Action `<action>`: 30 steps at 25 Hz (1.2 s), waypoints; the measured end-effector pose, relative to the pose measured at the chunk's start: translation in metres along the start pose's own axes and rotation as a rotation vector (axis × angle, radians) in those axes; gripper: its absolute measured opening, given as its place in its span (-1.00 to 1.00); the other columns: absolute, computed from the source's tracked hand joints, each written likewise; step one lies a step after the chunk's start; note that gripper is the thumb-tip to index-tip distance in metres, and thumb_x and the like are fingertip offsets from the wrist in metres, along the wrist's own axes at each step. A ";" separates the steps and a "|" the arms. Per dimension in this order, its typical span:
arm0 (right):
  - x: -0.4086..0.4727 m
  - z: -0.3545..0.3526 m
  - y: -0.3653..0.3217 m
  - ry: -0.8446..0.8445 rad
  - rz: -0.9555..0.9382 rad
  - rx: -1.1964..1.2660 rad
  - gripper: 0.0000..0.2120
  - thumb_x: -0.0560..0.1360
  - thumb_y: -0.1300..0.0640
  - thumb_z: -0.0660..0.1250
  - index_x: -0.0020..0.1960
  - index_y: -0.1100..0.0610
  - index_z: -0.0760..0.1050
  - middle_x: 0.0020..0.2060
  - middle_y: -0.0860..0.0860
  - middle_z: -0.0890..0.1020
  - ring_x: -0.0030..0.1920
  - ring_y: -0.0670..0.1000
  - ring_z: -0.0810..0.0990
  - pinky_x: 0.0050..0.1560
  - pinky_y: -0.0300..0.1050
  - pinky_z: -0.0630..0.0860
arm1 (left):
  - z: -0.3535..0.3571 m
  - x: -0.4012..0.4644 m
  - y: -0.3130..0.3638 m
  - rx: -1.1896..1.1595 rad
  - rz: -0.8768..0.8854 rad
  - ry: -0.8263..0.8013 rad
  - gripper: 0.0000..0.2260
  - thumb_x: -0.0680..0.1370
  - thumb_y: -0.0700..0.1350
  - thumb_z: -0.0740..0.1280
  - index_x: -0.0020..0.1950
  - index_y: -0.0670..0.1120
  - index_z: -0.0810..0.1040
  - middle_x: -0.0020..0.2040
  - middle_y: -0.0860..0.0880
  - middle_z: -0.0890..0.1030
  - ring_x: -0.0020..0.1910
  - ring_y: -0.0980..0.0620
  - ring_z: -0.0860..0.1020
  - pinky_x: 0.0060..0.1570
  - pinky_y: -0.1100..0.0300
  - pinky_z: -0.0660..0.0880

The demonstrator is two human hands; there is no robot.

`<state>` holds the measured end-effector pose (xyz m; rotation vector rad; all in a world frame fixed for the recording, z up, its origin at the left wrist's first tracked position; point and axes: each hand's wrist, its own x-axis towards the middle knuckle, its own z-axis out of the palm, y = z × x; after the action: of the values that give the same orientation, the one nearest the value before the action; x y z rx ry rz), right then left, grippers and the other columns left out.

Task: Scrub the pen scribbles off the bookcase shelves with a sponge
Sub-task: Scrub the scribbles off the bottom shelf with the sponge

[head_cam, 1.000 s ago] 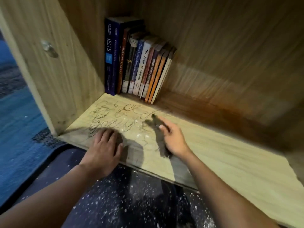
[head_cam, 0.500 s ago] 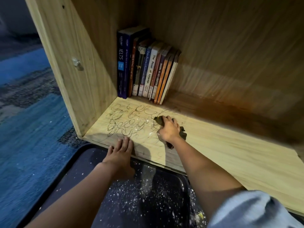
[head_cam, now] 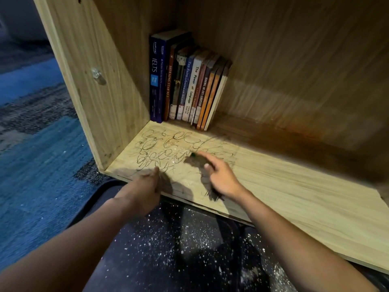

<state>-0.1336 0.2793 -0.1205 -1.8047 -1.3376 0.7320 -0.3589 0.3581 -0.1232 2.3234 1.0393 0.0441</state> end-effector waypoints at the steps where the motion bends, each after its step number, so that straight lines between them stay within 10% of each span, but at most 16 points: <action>1: 0.009 -0.006 0.005 0.105 0.046 -0.061 -0.53 0.60 0.31 0.11 0.41 -0.09 0.36 0.15 -0.02 0.56 -0.18 -0.02 0.54 -0.35 -0.31 0.46 | -0.001 0.001 -0.004 0.061 -0.023 0.055 -0.43 0.61 -0.16 0.17 0.58 -0.11 0.02 0.40 -0.12 0.41 0.33 -0.08 0.43 0.29 0.10 0.41; 3: 0.022 -0.005 0.018 0.194 0.094 -0.331 -0.50 0.58 0.31 0.12 0.46 -0.04 0.30 0.35 -0.02 0.45 0.19 0.07 0.50 0.09 -0.07 0.54 | -0.003 0.007 -0.014 0.188 -0.050 0.112 -0.41 0.65 -0.08 0.12 0.59 -0.14 -0.10 0.57 -0.16 0.11 0.54 -0.11 0.11 0.46 0.09 0.09; 5: 0.025 0.012 0.025 0.128 0.056 -0.573 -0.46 0.56 0.28 0.14 0.50 -0.05 0.23 0.48 -0.07 0.29 0.49 0.08 0.18 0.48 0.11 0.10 | 0.001 0.020 -0.019 0.232 -0.072 0.105 -0.39 0.66 0.02 0.03 0.58 -0.17 -0.22 0.59 -0.16 -0.15 0.55 -0.08 -0.22 0.46 0.09 -0.21; 10: -0.008 0.057 0.003 -0.135 -0.176 -0.588 -0.54 0.63 0.10 0.05 0.52 -0.03 0.16 0.53 -0.13 0.12 0.54 -0.07 -0.09 0.50 -0.03 -0.24 | 0.029 0.055 -0.013 0.229 -0.097 0.191 -0.33 0.54 0.17 -0.29 0.54 -0.16 -0.30 0.56 -0.14 -0.29 0.48 -0.04 -0.41 0.48 0.04 -0.35; 21: -0.080 0.036 0.001 -0.472 -0.544 -0.446 -0.57 0.52 0.37 0.11 0.32 0.16 0.48 0.34 0.05 0.48 0.44 0.09 0.25 0.46 0.05 0.11 | 0.034 0.074 0.013 0.313 -0.089 0.205 -0.20 0.43 0.29 -0.42 0.55 -0.17 -0.28 0.56 -0.16 -0.27 0.49 -0.05 -0.40 0.43 0.03 -0.43; 26: -0.056 -0.031 0.038 0.159 -0.050 -0.375 -0.36 0.38 0.29 -0.03 0.39 -0.07 0.35 0.34 -0.15 0.36 0.42 -0.10 0.23 0.43 0.06 0.22 | 0.044 0.089 0.003 0.227 -0.120 0.421 -0.32 0.57 0.26 -0.26 0.55 -0.12 -0.31 0.56 -0.21 -0.25 0.52 -0.09 -0.35 0.44 0.05 -0.44; 30: -0.037 -0.024 0.066 0.300 0.137 -0.594 -0.50 0.52 -0.13 -0.06 0.41 -0.15 0.35 0.44 -0.23 0.22 0.51 -0.06 0.12 0.50 0.05 0.08 | 0.041 0.085 0.008 0.178 -0.130 0.495 -0.36 0.61 0.18 -0.18 0.58 -0.15 -0.19 0.57 -0.24 -0.10 0.55 -0.12 -0.24 0.50 -0.03 -0.27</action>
<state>-0.0908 0.2273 -0.1622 -2.3751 -1.3184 0.1092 -0.2841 0.3920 -0.1701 2.4581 1.4839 0.5172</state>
